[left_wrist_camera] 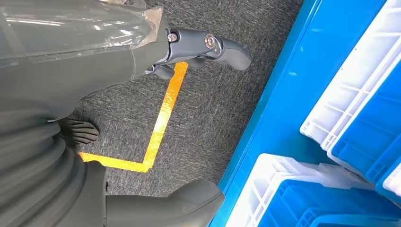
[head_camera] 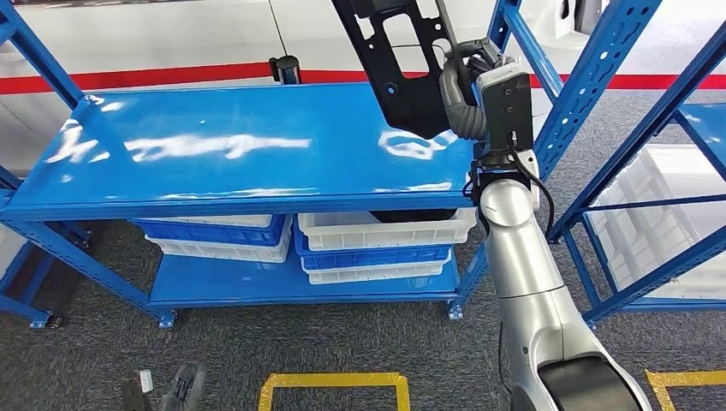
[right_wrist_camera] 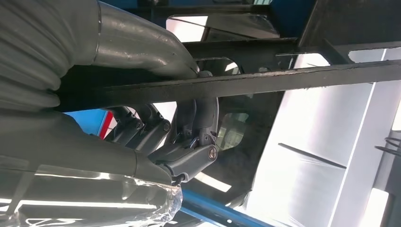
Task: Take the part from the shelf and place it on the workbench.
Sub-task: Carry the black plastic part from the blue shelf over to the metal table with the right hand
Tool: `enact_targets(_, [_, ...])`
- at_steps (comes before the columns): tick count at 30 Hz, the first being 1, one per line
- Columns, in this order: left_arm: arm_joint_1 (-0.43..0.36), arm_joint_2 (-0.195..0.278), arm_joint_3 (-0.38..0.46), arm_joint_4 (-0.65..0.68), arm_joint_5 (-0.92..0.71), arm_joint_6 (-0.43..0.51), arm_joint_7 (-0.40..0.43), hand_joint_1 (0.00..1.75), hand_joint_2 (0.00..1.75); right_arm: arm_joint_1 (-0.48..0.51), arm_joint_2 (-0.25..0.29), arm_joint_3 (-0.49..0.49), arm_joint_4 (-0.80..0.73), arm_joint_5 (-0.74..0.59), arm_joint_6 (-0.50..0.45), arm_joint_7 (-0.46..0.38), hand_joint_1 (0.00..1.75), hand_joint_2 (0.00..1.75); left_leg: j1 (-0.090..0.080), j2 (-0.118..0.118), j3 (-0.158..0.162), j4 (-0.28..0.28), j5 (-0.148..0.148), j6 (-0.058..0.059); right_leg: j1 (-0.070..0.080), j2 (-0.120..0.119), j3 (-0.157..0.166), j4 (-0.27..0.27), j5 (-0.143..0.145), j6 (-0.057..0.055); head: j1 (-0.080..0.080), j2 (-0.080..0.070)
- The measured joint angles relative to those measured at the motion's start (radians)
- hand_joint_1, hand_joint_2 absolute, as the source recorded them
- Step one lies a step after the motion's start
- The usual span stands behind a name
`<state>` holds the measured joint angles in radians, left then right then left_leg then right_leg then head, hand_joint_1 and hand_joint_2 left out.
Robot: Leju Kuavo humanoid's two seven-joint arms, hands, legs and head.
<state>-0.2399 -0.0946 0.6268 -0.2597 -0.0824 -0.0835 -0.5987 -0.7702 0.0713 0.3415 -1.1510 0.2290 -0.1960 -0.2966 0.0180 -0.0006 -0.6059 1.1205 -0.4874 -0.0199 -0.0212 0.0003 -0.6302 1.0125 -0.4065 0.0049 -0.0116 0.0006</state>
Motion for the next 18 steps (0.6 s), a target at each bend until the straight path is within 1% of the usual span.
enact_targets(1, [-0.002,0.000,0.000,0.000,0.000,0.000,-0.001,0.00,1.75,0.000,0.001,0.000,0.000,-0.001,-0.001,-0.001,1.75,1.75,-0.001,-0.002,0.040,-0.059,0.005,0.004,0.001,0.000,-0.004,0.000,0.006,0.007,0.001,0.000])
enact_targets(2, [-0.004,0.000,0.000,0.000,0.001,0.000,-0.001,0.00,1.75,0.000,0.002,0.000,0.000,-0.001,-0.001,-0.002,1.75,1.75,-0.004,-0.005,0.063,-0.097,0.004,0.009,0.002,-0.001,-0.007,-0.001,0.013,0.014,0.002,0.000])
enact_targets(3, [-0.005,0.000,0.000,0.000,0.002,0.001,-0.001,0.00,1.75,0.002,0.004,0.000,0.000,-0.002,-0.002,-0.002,1.75,1.75,-0.008,-0.007,0.069,-0.111,0.001,0.014,0.003,-0.002,-0.009,-0.004,0.020,0.023,0.002,0.000])
enact_targets(4, [-0.005,0.000,0.000,0.000,0.002,0.003,-0.002,0.00,1.75,0.006,0.005,0.000,-0.002,-0.002,-0.004,-0.002,1.75,1.75,-0.011,-0.007,0.064,-0.114,0.008,0.022,0.004,-0.002,-0.009,-0.007,0.027,0.032,0.003,0.000])
enact_targets(5, [-0.005,-0.001,0.000,0.000,0.002,0.006,-0.002,0.00,1.75,0.013,0.004,0.000,-0.005,-0.002,-0.007,-0.002,1.75,1.75,-0.010,-0.004,0.060,-0.118,0.016,0.031,0.004,-0.002,-0.013,-0.007,0.028,0.039,0.002,0.000])
enact_targets(6, [-0.005,-0.003,0.000,0.000,0.001,0.008,-0.002,0.00,1.75,0.024,0.003,-0.002,-0.011,-0.002,-0.013,0.001,1.75,1.75,-0.010,-0.002,0.055,-0.123,0.027,0.042,0.005,-0.001,-0.022,0.004,0.015,0.040,0.003,0.000])
enact_targets(7, [-0.006,-0.004,0.000,0.000,0.000,0.010,-0.002,0.00,1.75,0.038,0.000,-0.004,-0.019,0.000,-0.018,0.005,1.75,1.75,-0.009,0.001,0.047,-0.128,0.038,0.052,0.007,-0.001,-0.035,0.034,-0.012,0.037,0.006,0.000])
enact_targets(8, [-0.007,-0.006,0.000,0.000,-0.001,0.013,-0.002,0.00,1.75,0.054,-0.002,-0.006,-0.030,0.001,-0.022,0.012,1.75,1.75,-0.008,0.003,0.038,-0.130,0.049,0.060,0.007,-0.001,-0.055,0.087,-0.052,0.031,0.008,0.000])
enact_targets(9, [-0.007,-0.007,-0.001,0.000,-0.002,0.017,-0.002,0.00,1.75,0.072,-0.004,-0.010,-0.043,0.003,-0.025,0.019,1.75,1.75,-0.010,0.003,0.026,-0.130,0.058,0.065,0.008,-0.001,-0.077,0.156,-0.095,0.026,0.011,0.000])
enact_targets(10, [-0.007,-0.008,-0.001,0.000,-0.002,0.020,-0.002,0.00,1.75,0.090,-0.007,-0.013,-0.056,0.004,-0.025,0.025,1.75,1.75,-0.011,0.003,0.014,-0.130,0.067,0.067,0.008,-0.001,-0.094,0.224,-0.128,0.025,0.014,0.000])
enact_targets(11, [-0.006,-0.010,-0.001,0.000,-0.002,0.023,-0.002,0.00,1.75,0.107,-0.010,-0.016,-0.068,0.004,-0.026,0.031,1.75,1.75,-0.013,0.003,0.001,-0.129,0.077,0.068,0.008,-0.001,-0.101,0.273,-0.146,0.028,0.015,0.000])
enact_targets(12, [-0.006,-0.011,-0.001,0.000,-0.002,0.024,-0.002,0.00,1.75,0.120,-0.013,-0.018,-0.079,0.004,-0.026,0.036,1.75,1.75,-0.016,0.003,-0.011,-0.128,0.086,0.068,0.009,-0.001,-0.092,0.287,-0.147,0.033,0.016,0.000])
enact_targets(13, [-0.006,-0.012,-0.001,0.000,-0.003,0.025,-0.002,0.00,1.75,0.131,-0.015,-0.020,-0.089,0.004,-0.026,0.039,1.75,1.75,-0.019,0.003,-0.023,-0.127,0.095,0.068,0.010,-0.001,-0.062,0.261,-0.134,0.038,0.017,0.000])
enact_targets(14, [-0.006,-0.013,-0.002,-0.001,-0.003,0.025,-0.002,0.00,1.75,0.137,-0.017,-0.020,-0.098,0.004,-0.026,0.041,1.75,1.75,-0.021,0.003,-0.033,-0.127,0.103,0.067,0.012,-0.001,-0.015,0.199,-0.114,0.040,0.017,0.000])
enact_targets(15, [-0.006,-0.014,-0.002,-0.001,-0.003,0.025,-0.002,0.00,1.75,0.141,-0.018,-0.021,-0.107,0.004,-0.026,0.043,1.75,1.75,-0.024,0.003,-0.042,-0.126,0.112,0.065,0.015,-0.001,0.039,0.119,-0.104,0.036,0.017,0.000])
enact_targets(16, [-0.006,-0.015,-0.002,-0.001,-0.003,0.025,-0.002,0.00,1.75,0.143,-0.018,-0.021,-0.117,0.004,-0.026,0.044,1.75,1.75,-0.026,0.004,-0.049,-0.125,0.120,0.061,0.019,-0.002,0.085,0.049,-0.099,0.030,0.016,0.000])
enact_targets(17, [-0.006,-0.016,-0.002,-0.001,-0.003,0.025,-0.002,0.00,1.75,0.144,-0.018,-0.021,-0.124,0.004,-0.026,0.045,1.75,1.75,-0.027,0.005,-0.053,-0.126,0.129,0.057,0.022,-0.002,0.114,0.001,-0.098,0.024,0.016,0.000])
enact_targets(18, [-0.006,-0.017,-0.002,-0.001,-0.003,0.025,-0.002,0.00,1.75,0.145,-0.019,-0.021,-0.130,0.004,-0.026,0.046,1.75,1.75,-0.027,0.007,-0.056,-0.128,0.137,0.052,0.026,-0.002,0.125,-0.023,-0.100,0.018,0.017,0.000])
